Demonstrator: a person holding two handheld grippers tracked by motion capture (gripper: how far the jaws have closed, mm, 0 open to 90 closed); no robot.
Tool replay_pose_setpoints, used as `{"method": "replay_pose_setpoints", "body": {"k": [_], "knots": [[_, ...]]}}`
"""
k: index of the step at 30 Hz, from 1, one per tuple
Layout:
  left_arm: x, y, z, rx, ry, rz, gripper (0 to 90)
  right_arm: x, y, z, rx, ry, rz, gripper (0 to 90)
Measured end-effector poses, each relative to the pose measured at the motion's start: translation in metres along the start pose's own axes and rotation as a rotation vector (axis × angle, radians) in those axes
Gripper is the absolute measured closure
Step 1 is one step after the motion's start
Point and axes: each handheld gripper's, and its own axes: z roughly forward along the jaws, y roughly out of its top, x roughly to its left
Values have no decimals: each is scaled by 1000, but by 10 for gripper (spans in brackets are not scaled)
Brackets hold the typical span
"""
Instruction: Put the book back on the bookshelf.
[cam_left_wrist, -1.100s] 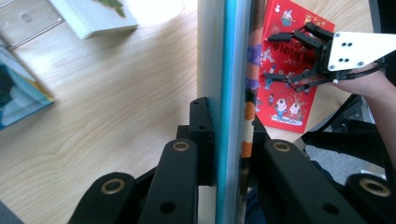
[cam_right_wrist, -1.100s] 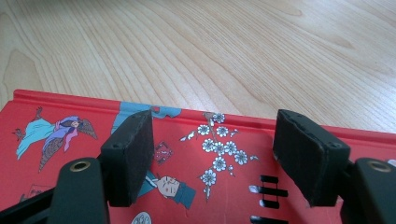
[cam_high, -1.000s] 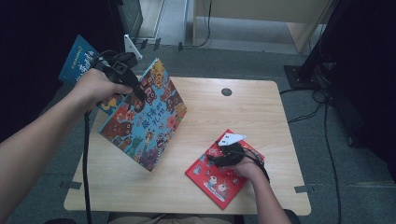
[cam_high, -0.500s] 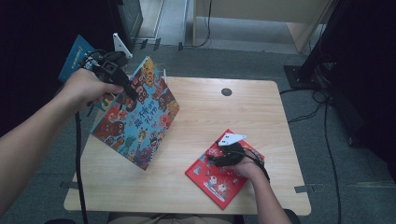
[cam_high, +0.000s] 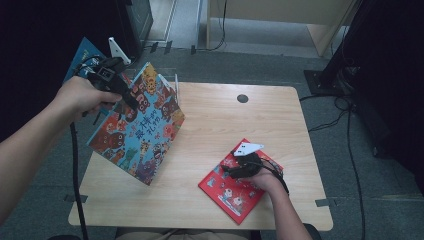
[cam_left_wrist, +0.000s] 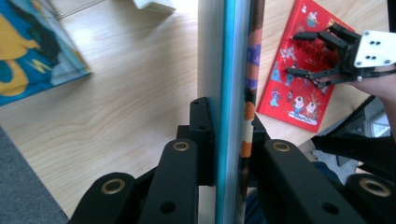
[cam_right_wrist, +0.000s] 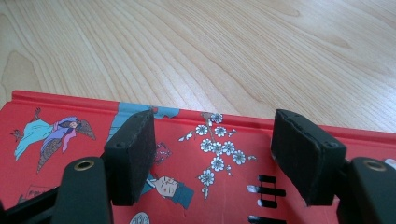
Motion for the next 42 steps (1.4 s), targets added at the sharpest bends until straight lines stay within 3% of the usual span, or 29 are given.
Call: {"method": "replay_pose_setpoints", "body": {"k": [8,19,28,42], "knots": [[9,-7,-5,-13,2,-36,815,-2,0,0,1,7,-8,309],[19,-17,-13,4,14,-47,815,-4,0,0,2,24,-21,309],[29,-29,-25,-9,-1,-68,815,-4,0,0,2,25,-22,309],[32,-47,-46,-11,2,-76,815,-5,1,1,2,22,-25,312]]}}
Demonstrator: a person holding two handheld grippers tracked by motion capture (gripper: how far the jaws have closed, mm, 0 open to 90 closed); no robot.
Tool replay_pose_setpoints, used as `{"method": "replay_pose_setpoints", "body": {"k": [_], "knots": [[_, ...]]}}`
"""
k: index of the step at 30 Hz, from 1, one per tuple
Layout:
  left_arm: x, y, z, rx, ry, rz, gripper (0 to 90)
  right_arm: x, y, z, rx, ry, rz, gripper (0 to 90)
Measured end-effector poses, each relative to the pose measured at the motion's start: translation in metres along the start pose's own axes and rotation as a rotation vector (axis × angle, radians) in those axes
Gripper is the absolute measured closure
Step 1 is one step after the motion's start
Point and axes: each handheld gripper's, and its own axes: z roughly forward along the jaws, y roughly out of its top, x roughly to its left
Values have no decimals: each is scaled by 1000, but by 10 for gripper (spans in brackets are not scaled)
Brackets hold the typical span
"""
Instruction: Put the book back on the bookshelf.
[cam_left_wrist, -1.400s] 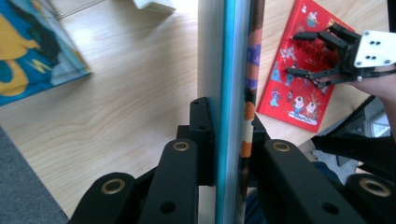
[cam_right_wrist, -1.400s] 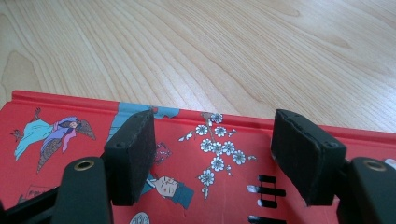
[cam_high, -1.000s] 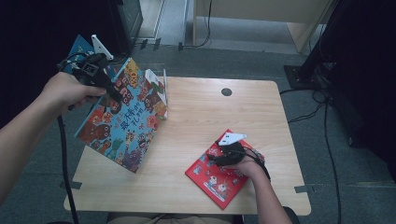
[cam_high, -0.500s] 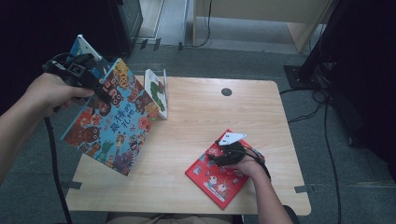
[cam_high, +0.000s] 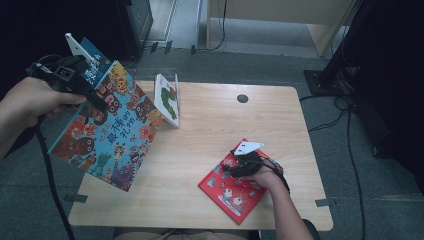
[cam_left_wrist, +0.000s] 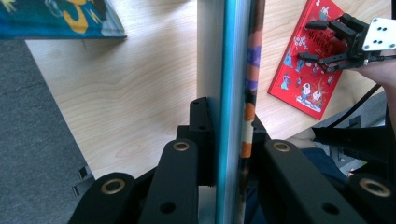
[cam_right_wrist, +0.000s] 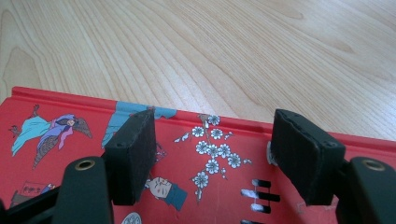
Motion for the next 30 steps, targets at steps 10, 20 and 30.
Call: {"method": "replay_pose_setpoints", "body": {"k": [10,20,30], "knots": [[10,-12,-10,-21,2,-25,815,-1,1,1,2,1,3,312],[27,-15,-14,-53,21,-77,815,-2,3,3,4,4,-1,310],[54,-20,-23,-93,-7,-164,814,-3,4,4,3,3,-1,310]]}}
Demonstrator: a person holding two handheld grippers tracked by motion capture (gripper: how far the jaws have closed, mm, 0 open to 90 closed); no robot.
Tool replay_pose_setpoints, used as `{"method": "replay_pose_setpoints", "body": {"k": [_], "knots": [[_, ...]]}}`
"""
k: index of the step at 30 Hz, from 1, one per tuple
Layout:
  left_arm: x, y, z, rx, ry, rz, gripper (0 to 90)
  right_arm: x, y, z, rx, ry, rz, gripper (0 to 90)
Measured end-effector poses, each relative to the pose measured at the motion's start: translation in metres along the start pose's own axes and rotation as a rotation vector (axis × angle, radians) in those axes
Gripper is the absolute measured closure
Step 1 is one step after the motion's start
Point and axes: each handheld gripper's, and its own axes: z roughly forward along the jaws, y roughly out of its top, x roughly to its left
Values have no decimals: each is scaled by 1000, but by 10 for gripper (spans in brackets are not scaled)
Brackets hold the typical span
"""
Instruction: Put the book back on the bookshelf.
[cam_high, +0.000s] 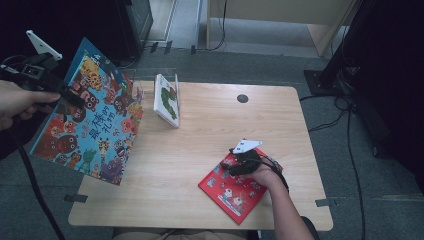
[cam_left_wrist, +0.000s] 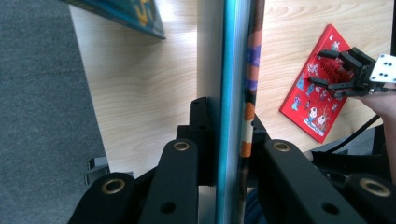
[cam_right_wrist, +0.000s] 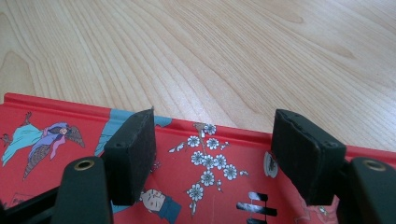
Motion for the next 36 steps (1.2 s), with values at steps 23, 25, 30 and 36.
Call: {"method": "replay_pose_setpoints", "body": {"k": [23,25,30,36], "knots": [[15,25,-15,-32,40,-119,814,-1,0,1,-1,3,5,313],[13,27,-15,-25,43,-116,814,-1,0,1,0,3,6,314],[13,24,-20,-29,34,-117,813,-1,0,1,0,4,6,314],[13,24,-28,-45,33,-133,813,-1,0,1,0,2,4,315]]}}
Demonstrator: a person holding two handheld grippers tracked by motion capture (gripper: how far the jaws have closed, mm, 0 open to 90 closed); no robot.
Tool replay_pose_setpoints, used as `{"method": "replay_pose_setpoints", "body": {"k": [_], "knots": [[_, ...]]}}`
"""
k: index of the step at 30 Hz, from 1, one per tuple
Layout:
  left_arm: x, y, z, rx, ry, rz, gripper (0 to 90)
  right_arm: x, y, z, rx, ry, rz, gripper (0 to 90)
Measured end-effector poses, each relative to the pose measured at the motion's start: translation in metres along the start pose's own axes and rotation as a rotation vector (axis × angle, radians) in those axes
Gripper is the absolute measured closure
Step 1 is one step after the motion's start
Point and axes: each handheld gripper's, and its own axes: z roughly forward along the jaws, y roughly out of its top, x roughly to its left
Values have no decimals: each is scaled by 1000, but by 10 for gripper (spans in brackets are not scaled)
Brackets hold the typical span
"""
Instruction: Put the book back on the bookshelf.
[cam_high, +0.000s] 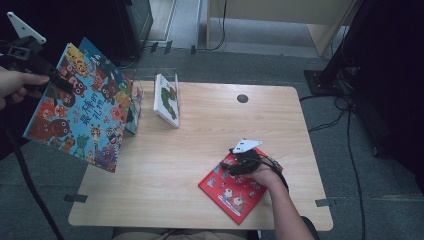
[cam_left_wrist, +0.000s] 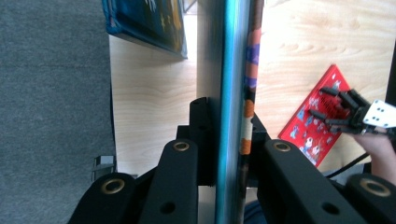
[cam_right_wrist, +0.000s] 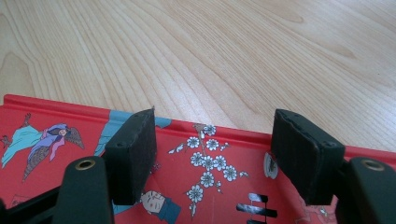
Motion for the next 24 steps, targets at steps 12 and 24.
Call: {"method": "replay_pose_setpoints", "body": {"k": [12,24], "knots": [[-1,26,8,-42,0,-45,813,0,0,0,0,2,4,316],[-9,65,39,-33,38,-41,808,0,0,0,0,1,4,318]]}}
